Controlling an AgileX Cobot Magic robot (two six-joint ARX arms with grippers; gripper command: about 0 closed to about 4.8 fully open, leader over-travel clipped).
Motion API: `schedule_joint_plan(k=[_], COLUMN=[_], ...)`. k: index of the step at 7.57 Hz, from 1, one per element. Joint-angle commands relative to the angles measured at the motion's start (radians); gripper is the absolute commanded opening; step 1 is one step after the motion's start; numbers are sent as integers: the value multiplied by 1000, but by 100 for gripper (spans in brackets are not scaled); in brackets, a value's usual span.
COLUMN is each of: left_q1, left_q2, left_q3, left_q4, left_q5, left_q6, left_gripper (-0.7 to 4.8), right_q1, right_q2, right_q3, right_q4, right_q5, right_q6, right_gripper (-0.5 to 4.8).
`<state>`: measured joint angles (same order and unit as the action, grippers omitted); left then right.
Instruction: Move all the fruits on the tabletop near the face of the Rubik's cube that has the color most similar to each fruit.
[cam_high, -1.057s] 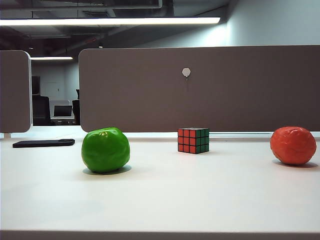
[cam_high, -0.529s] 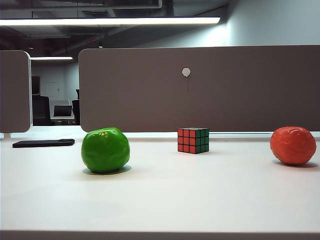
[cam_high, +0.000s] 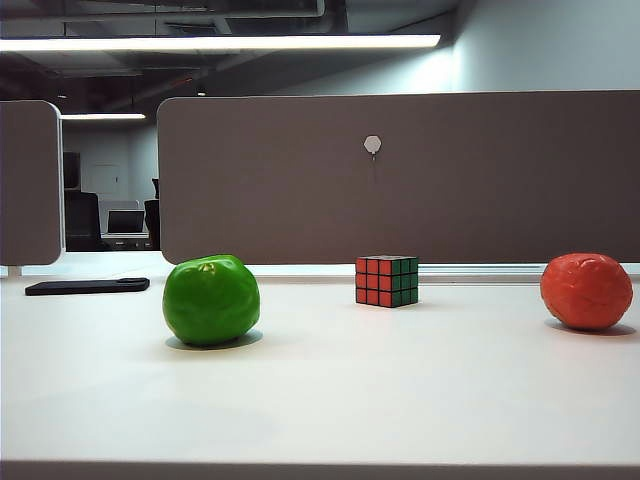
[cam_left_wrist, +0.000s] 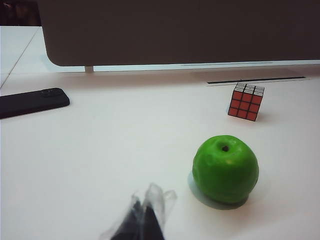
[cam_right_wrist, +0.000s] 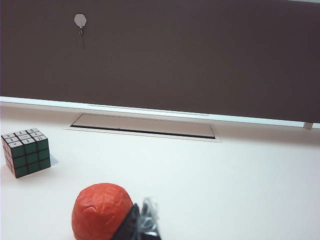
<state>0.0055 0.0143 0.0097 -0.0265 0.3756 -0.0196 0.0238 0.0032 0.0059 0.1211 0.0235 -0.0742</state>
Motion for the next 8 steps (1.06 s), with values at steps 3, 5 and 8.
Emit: schedule_joint_plan(k=[3, 5, 8], left_q1=[2, 2, 1], left_q2=[0, 60, 365], left_q3=[1, 201, 420], left_q4=[11, -68, -83], left_q5=[124, 208, 232], left_q6=[-27, -47, -11], left_gripper=[-5, -5, -5], right_q1=[0, 2, 2], right_q2=[-1, -1, 8], right_q3=[1, 117, 371], right_q4=[11, -29, -424], right_q5=[0, -26, -21], right_q6=[3, -2, -43], right_gripper=[-1, -1, -1])
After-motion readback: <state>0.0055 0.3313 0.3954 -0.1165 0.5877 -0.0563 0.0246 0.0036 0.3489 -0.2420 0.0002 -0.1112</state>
